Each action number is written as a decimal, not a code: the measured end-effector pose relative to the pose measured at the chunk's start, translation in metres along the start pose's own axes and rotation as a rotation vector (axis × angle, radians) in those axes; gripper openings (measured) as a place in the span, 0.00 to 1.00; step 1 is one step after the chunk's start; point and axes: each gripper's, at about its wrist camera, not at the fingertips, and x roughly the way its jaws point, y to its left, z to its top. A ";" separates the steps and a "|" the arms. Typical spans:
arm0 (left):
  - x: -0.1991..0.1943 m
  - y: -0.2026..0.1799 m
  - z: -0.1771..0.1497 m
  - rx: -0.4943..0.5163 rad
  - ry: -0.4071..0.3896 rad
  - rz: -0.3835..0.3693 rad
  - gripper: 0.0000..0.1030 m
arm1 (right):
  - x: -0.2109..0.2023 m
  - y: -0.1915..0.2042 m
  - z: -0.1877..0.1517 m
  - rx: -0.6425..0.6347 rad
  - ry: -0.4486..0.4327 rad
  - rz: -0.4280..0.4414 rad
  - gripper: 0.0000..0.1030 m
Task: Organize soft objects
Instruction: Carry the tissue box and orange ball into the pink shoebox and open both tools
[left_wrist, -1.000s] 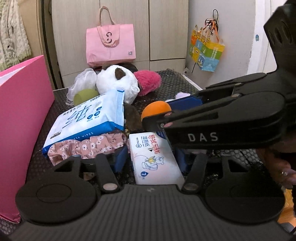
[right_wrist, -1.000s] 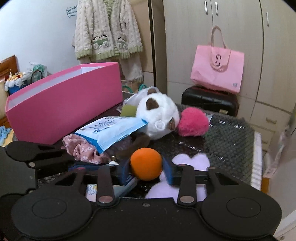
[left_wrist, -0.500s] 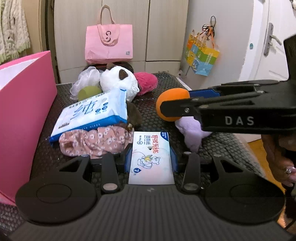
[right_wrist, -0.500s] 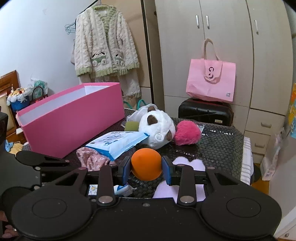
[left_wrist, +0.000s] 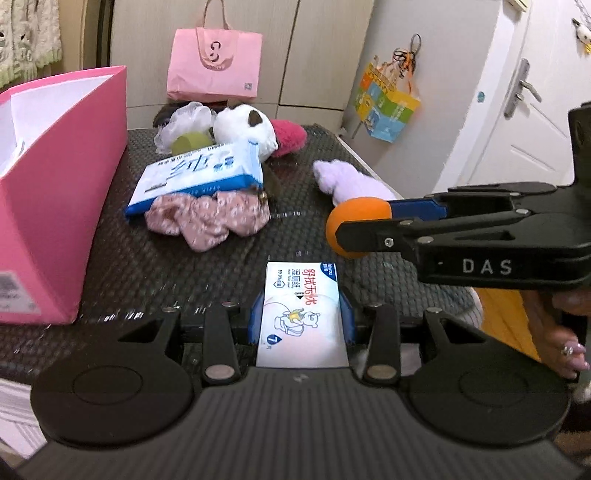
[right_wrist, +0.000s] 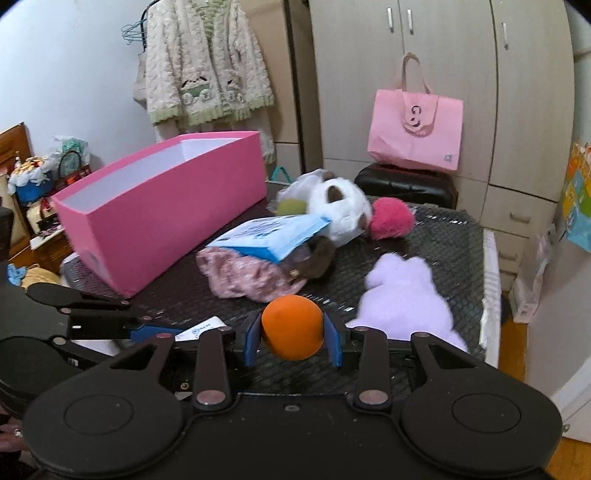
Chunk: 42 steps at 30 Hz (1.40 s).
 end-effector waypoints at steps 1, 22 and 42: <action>-0.004 0.002 -0.003 0.004 0.003 -0.003 0.38 | -0.002 0.004 -0.001 -0.001 0.004 0.004 0.40; -0.146 0.084 0.049 0.014 -0.102 0.081 0.38 | -0.028 0.101 0.062 -0.126 -0.082 0.206 0.41; -0.016 0.230 0.175 -0.140 0.085 0.132 0.38 | 0.140 0.126 0.190 -0.486 0.044 0.167 0.41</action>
